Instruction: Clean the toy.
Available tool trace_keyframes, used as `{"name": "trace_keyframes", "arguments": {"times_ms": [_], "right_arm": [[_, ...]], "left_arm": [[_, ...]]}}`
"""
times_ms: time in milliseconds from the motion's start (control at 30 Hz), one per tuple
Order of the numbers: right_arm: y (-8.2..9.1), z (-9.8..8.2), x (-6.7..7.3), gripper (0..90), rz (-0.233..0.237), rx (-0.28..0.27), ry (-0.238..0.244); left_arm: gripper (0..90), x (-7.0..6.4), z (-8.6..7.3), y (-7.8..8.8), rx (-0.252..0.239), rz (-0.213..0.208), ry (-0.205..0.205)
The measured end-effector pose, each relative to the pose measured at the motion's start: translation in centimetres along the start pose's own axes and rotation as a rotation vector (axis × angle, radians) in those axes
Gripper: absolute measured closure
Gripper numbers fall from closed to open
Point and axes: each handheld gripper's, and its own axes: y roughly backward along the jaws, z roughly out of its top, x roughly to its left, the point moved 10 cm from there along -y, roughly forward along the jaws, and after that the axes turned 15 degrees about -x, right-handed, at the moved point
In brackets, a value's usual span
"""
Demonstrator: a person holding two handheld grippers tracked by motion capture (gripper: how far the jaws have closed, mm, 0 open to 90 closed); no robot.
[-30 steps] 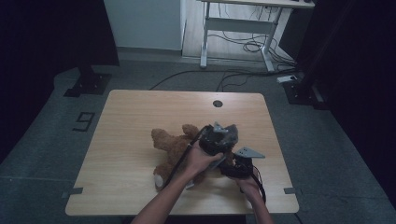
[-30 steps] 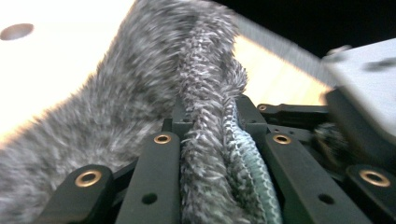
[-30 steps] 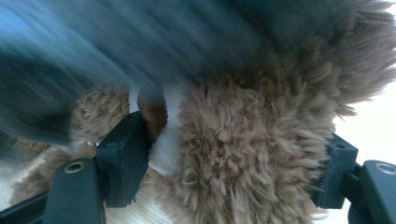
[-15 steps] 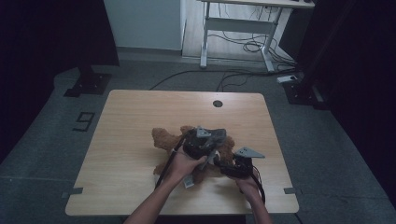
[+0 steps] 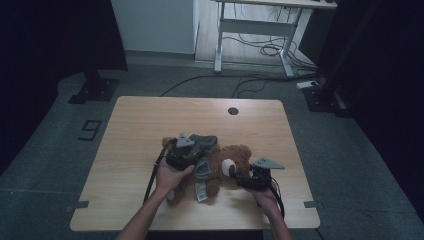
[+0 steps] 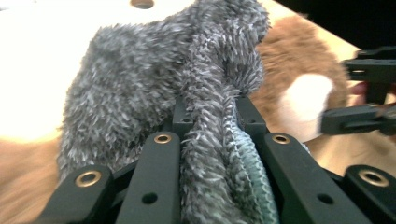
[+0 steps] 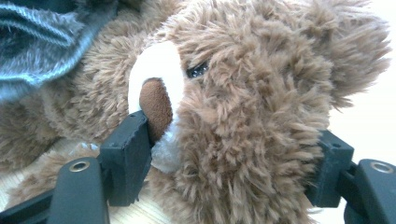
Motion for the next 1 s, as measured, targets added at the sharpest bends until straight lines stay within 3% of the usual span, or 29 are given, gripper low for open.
{"name": "trace_keyframes", "arguments": {"times_ms": [233,367,467,567,667,700,800,867,967,1000], "right_arm": [[-0.1,0.0,0.0,28.0,0.0,-0.003,-0.004],[-0.1,0.0,0.0,27.9,-0.001,-0.003,-0.006],[-0.1,0.0,0.0,27.9,0.001,-0.003,-0.005],[-0.1,0.0,0.0,27.8,0.003,-0.003,-0.005],[-0.1,0.1,0.0,27.8,0.002,-0.006,-0.004],[-0.1,0.1,0.0,27.8,0.002,-0.006,-0.004],[0.0,0.1,0.1,27.6,0.003,-0.007,-0.003],[0.0,0.1,0.1,27.3,0.005,-0.009,-0.001],[-0.1,0.1,0.1,27.0,0.008,-0.013,-0.003],[0.0,0.1,0.1,27.0,0.008,-0.013,-0.004]], "left_arm": [[74.5,4.0,-1.7,1.9,0.018,0.051,0.091],[74.5,4.4,-1.6,2.4,0.011,0.069,0.094],[74.6,3.7,-0.9,2.7,-0.02,0.059,0.083],[74.6,1.1,1.1,2.7,-0.073,0.016,0.037],[74.7,-3.2,3.4,1.6,-0.107,-0.06,-0.022],[74.7,-3.9,3.7,1.3,-0.106,-0.071,-0.033],[74.6,-8.5,4.7,-2.0,-0.064,-0.143,-0.092],[74.6,-10.9,4.5,-5.0,-0.015,-0.187,-0.084],[74.6,-12.6,3.4,-7.8,0.055,-0.202,-0.109],[74.6,-13.1,2.4,-9.0,0.097,-0.201,-0.133]]}}
